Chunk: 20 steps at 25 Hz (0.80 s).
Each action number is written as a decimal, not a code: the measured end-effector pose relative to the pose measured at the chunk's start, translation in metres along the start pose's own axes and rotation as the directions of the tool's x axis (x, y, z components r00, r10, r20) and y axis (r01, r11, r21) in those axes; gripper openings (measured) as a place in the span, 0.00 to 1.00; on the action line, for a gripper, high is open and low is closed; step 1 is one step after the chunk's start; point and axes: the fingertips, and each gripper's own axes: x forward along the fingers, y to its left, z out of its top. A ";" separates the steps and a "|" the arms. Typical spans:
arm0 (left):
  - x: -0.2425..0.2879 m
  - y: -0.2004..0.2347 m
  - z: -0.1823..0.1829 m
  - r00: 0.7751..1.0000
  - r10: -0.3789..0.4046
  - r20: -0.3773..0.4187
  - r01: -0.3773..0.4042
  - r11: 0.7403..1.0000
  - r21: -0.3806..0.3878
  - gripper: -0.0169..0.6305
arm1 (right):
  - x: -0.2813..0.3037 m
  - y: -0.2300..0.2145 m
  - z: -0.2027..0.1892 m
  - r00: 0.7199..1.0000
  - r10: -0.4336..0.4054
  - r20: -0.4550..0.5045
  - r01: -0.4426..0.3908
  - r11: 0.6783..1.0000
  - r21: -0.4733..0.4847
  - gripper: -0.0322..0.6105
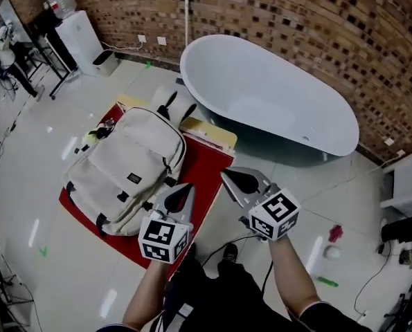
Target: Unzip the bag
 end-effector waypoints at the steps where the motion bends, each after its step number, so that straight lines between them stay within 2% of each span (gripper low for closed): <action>1: -0.003 0.011 0.005 0.998 0.057 0.002 -0.057 0.998 -0.001 0.03 | 0.015 0.000 0.008 0.998 0.055 0.003 -0.055 0.998 -0.021 0.06; 4: -0.012 0.045 0.018 0.983 0.186 0.010 -0.186 0.983 -0.007 0.03 | 0.059 0.002 0.031 0.983 0.183 0.008 -0.181 0.979 -0.089 0.06; 9: -0.020 0.119 0.031 0.936 0.349 0.042 -0.347 0.936 -0.057 0.03 | 0.139 0.025 0.055 0.931 0.362 -0.034 -0.363 0.917 -0.164 0.06; 14: -0.027 0.191 0.029 0.879 0.477 0.029 -0.471 0.876 -0.106 0.03 | 0.215 0.042 0.057 0.874 0.458 -0.161 -0.484 0.847 -0.219 0.06; 18: -0.039 0.224 0.039 0.841 0.541 0.023 -0.539 0.841 -0.051 0.03 | 0.282 0.045 0.072 0.834 0.491 -0.250 -0.548 0.787 -0.283 0.06; 19: -0.042 0.230 0.040 0.833 0.553 0.020 -0.552 0.833 -0.044 0.03 | 0.298 0.047 0.072 0.816 0.505 -0.282 -0.575 0.765 -0.290 0.07; 20: -0.043 0.237 0.040 0.826 0.564 0.015 -0.563 0.825 -0.044 0.03 | 0.314 0.051 0.071 0.792 0.521 -0.318 -0.605 0.739 -0.296 0.22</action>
